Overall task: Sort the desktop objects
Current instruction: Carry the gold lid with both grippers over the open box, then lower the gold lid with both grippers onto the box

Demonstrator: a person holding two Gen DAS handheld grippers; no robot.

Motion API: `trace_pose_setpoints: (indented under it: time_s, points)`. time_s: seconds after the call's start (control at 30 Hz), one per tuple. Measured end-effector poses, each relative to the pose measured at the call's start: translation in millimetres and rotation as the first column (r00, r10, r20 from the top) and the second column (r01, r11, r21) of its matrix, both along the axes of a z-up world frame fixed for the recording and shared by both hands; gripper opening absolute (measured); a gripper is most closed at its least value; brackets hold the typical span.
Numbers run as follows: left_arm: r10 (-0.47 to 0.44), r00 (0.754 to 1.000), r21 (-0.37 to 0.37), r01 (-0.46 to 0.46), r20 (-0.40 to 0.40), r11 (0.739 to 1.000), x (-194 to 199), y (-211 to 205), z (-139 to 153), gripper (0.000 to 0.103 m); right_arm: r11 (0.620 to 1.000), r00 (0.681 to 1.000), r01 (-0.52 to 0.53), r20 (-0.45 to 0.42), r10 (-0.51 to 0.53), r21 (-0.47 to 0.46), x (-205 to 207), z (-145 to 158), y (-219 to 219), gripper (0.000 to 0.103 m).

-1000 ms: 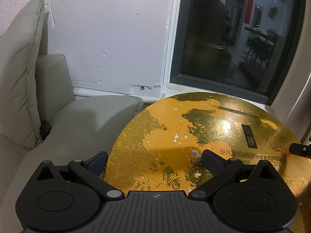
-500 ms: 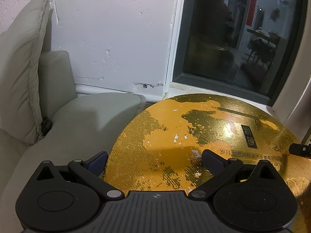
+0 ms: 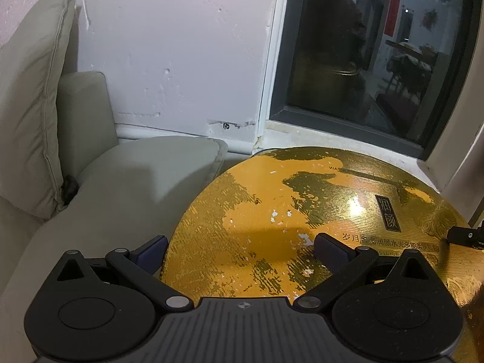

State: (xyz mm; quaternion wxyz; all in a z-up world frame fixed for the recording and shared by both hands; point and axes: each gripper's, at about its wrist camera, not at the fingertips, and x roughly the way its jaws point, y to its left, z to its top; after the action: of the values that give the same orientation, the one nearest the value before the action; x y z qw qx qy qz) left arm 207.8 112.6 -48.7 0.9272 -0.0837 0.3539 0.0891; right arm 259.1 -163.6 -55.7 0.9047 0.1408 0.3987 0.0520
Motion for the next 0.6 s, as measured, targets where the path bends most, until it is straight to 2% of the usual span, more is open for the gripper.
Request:
trace_pose_setpoints:
  time_s: [0.13,0.37,0.5,0.6]
  points:
    - [-0.002,1.000,0.000,0.002,0.000,1.000,0,0,-2,0.101,1.000,1.000,-0.009,0.002,0.009,-0.018,0,0,2,0.100]
    - [-0.021,0.999,0.016,0.022,-0.030,1.000,-6,6,8,0.102,1.000,1.000,0.003,0.002,-0.003,0.009,1,-2,-4,0.100]
    - [0.006,0.999,0.085,-0.003,-0.040,0.996,-24,7,27,0.102,0.999,0.998,0.034,0.050,-0.034,0.001,-11,19,-14,0.100]
    - [0.008,0.999,0.103,-0.003,-0.053,0.995,-47,6,40,0.102,1.000,0.997,0.024,0.072,-0.025,0.008,-30,37,-23,0.100]
